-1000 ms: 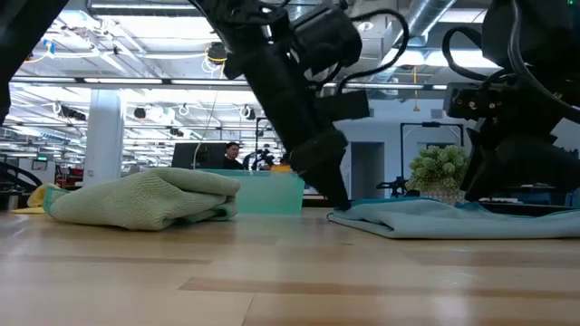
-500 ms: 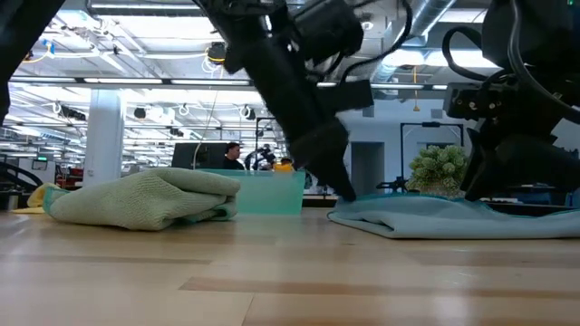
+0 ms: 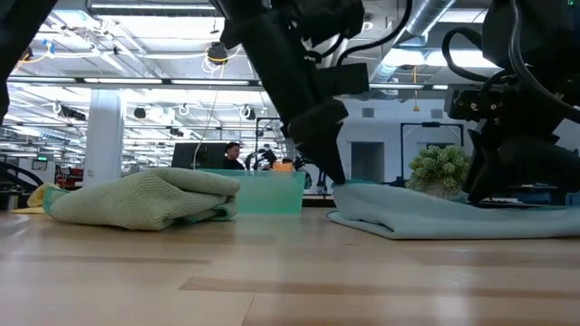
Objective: Fold microfiber towels
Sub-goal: Fold the blue microfiber cloth
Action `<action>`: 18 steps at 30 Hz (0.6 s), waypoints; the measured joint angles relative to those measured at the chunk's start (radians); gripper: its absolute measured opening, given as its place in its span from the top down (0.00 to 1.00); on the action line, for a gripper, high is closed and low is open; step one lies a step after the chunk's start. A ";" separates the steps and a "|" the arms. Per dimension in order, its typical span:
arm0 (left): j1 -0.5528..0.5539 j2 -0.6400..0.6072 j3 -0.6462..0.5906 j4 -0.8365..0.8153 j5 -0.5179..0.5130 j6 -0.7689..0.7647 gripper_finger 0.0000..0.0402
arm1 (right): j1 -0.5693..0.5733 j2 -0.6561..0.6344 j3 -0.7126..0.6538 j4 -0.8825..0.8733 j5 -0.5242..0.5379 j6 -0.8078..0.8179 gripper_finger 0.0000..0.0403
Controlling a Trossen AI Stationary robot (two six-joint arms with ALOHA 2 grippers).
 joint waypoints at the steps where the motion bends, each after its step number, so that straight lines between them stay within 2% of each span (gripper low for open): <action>1: 0.001 0.000 0.000 0.002 -0.001 -0.004 1.00 | 0.000 0.000 0.000 0.000 -0.001 0.000 0.68; 12: -0.023 -0.002 0.042 -0.007 0.080 -0.016 1.00 | 0.000 0.000 0.000 -0.001 -0.002 0.000 0.68; 18: -0.043 -0.003 0.080 -0.080 0.058 -0.040 1.00 | 0.000 0.000 0.000 -0.001 -0.003 0.000 0.68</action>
